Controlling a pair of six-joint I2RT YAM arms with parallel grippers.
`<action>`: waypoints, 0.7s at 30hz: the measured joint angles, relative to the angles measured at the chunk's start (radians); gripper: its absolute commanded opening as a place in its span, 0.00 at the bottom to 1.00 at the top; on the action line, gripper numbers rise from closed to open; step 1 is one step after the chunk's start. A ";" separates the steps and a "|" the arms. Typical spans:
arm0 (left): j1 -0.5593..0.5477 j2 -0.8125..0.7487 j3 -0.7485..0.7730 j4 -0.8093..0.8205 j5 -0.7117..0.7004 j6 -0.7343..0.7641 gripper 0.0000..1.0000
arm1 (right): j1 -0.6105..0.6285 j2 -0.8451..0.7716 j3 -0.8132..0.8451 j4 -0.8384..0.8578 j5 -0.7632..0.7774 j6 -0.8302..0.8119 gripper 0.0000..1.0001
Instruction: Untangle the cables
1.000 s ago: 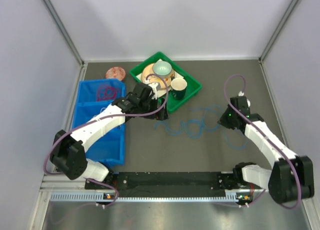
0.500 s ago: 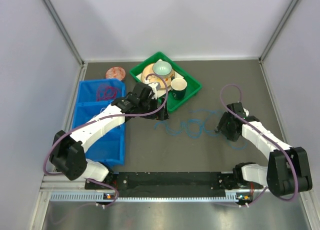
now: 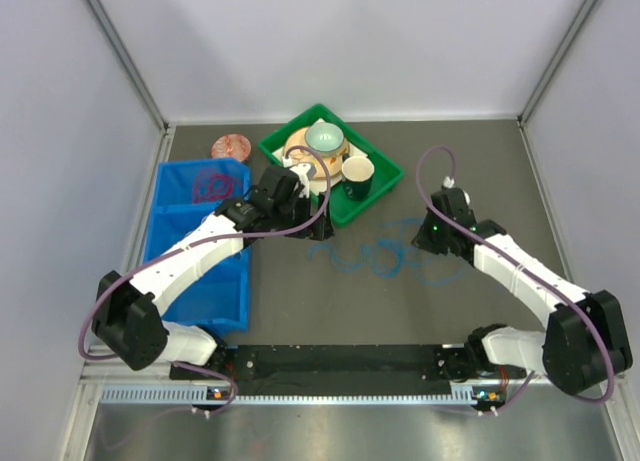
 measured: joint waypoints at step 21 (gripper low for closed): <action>-0.036 0.024 -0.010 -0.010 -0.101 -0.099 0.92 | 0.165 0.128 0.193 -0.027 0.011 -0.089 0.87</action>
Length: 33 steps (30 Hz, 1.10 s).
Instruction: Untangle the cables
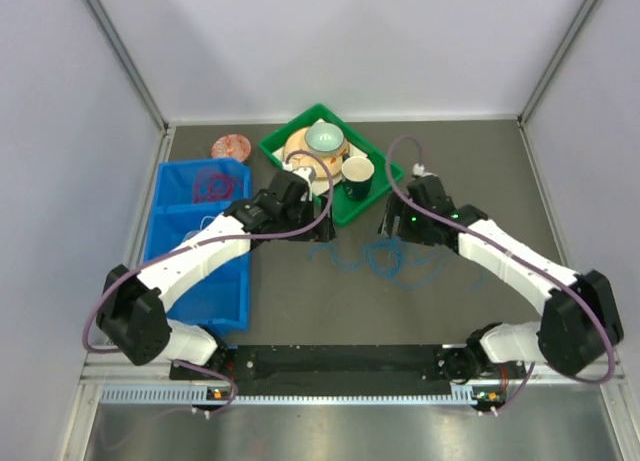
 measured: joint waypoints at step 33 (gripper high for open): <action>-0.364 0.857 0.666 -0.022 -0.438 -0.225 0.99 | -0.429 -0.380 -0.222 -0.060 -0.109 0.044 0.94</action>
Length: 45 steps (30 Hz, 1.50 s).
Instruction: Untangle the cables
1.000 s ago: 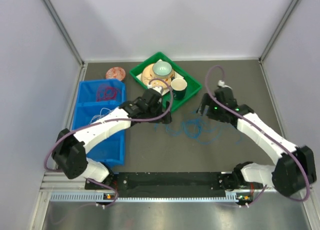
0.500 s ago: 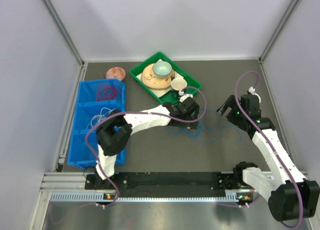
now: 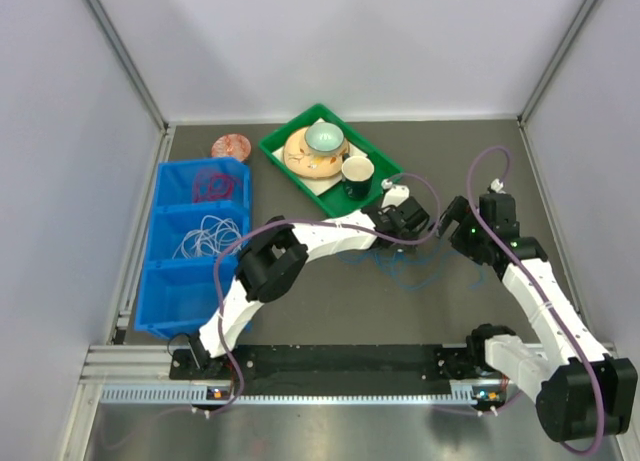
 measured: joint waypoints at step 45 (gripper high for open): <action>0.383 -1.012 0.011 -0.344 0.181 0.406 0.00 | -0.005 0.043 0.000 0.032 0.022 0.021 0.91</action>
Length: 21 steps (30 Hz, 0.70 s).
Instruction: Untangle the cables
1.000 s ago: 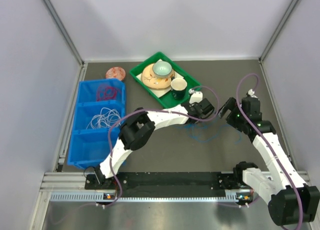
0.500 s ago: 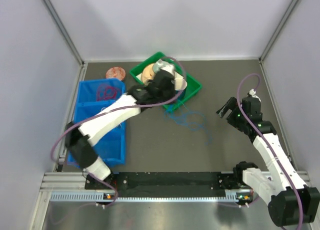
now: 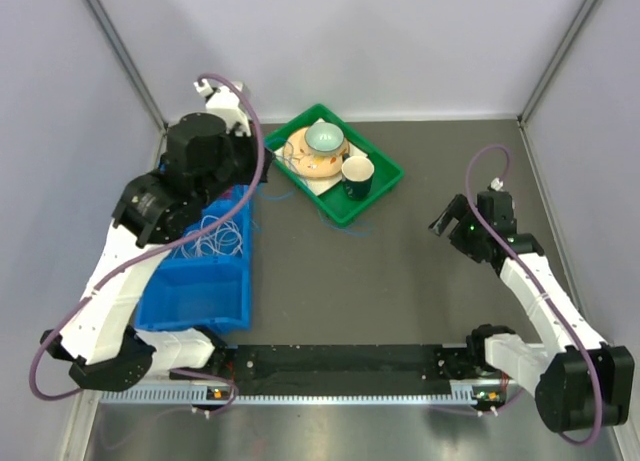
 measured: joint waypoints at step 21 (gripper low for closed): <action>0.001 -0.167 0.366 -0.224 -0.478 0.053 0.00 | -0.001 0.071 0.000 0.054 -0.075 0.000 0.90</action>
